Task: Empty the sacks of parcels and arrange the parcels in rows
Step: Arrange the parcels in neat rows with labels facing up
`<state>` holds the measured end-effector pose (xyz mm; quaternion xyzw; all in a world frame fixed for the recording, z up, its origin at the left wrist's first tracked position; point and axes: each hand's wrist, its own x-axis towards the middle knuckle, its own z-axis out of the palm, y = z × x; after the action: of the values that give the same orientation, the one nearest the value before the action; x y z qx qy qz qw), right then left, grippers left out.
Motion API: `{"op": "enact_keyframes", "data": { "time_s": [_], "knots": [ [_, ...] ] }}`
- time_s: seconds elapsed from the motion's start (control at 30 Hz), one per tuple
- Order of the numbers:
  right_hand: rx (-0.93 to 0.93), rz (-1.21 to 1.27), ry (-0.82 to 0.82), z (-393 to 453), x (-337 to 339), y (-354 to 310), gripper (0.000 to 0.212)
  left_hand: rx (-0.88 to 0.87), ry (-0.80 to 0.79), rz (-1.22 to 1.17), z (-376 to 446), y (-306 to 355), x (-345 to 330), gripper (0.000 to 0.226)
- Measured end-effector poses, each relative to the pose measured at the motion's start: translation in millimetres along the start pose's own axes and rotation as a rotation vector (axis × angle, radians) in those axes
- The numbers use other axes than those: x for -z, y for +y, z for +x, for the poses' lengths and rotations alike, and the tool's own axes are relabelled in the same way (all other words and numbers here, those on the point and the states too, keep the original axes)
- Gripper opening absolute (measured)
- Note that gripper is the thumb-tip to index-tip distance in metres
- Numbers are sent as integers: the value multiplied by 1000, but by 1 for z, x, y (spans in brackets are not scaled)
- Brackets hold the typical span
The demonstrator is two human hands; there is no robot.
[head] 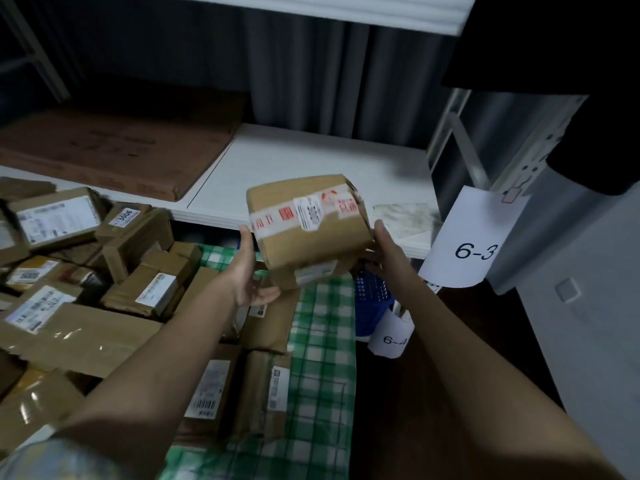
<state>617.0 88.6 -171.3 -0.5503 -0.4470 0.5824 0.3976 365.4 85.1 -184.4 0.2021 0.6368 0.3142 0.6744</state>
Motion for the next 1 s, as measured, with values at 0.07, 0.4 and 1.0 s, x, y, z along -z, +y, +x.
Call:
{"op": "enact_keyframes", "data": {
  "time_s": [0.07, 0.4, 1.0],
  "knots": [
    [72, -61, 38, 3, -5, -16, 51, -53, 3, 83, -9, 7, -2, 103],
    [164, -314, 79, 18, -10, -39, 67, -165, -42, 153, -15, 4, -14, 95],
    [24, -275, -76, -4, 0, -39, 57, -243, -10, -5, -5, 0, -24, 41]
  ]
}}
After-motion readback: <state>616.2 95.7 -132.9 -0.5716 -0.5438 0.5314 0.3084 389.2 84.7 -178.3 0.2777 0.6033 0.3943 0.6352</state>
